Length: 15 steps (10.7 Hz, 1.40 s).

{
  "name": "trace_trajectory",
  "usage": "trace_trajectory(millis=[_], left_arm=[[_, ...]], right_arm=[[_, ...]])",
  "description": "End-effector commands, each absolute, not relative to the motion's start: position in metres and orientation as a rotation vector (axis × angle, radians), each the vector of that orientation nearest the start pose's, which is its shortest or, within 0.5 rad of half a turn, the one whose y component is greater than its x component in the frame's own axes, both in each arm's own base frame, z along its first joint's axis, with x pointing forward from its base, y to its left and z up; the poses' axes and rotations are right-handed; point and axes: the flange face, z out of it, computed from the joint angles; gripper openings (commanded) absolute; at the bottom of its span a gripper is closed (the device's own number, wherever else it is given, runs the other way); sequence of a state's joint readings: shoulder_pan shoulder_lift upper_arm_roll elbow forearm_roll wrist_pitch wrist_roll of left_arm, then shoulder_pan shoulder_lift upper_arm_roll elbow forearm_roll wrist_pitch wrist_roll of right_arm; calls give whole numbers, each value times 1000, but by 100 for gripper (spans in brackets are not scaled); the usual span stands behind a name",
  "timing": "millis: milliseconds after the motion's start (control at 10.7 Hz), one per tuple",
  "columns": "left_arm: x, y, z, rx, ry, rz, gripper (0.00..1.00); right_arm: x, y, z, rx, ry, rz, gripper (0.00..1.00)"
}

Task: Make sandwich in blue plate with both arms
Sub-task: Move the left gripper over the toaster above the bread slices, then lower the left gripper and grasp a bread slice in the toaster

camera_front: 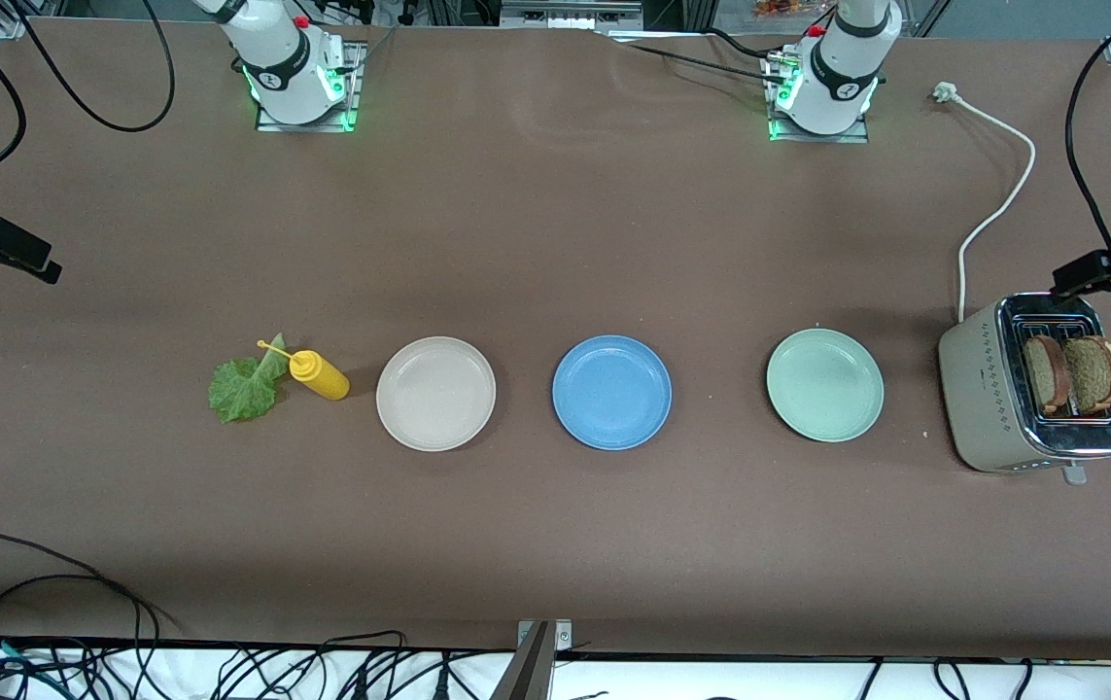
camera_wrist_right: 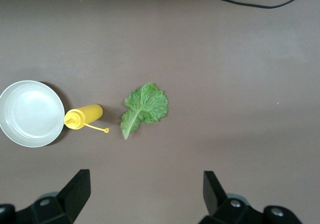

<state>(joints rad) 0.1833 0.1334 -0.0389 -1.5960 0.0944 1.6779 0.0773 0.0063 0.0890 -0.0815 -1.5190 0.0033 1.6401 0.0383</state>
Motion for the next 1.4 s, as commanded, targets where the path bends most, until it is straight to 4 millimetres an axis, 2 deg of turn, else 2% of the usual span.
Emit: trace_trajectory(millis=[0, 94, 281, 561, 655, 935, 1029, 1122, 1310], left_arm=[[616, 126, 505, -3045, -58, 104, 100], [620, 126, 492, -3048, -46, 127, 100], [638, 133, 450, -3034, -29, 121, 100], [645, 139, 402, -3006, -1, 188, 100], [643, 140, 390, -3007, 0, 218, 100], [638, 156, 379, -3015, 7, 251, 100], [637, 165, 374, -3019, 63, 264, 96], [635, 171, 373, -3022, 68, 268, 86], [634, 171, 372, -3024, 70, 279, 44]], right_arm=[[584, -43, 615, -3142, 183, -65, 100], [584, -43, 612, -3142, 183, -54, 100], [585, -39, 614, -3142, 173, -63, 100], [584, -41, 612, -3140, 178, -53, 100], [584, -38, 614, -3142, 171, -61, 100], [584, -38, 612, -3142, 171, -51, 100], [584, -37, 614, -3142, 168, -58, 100], [584, -37, 612, -3142, 168, -53, 100], [584, -38, 614, -3142, 171, -58, 100]])
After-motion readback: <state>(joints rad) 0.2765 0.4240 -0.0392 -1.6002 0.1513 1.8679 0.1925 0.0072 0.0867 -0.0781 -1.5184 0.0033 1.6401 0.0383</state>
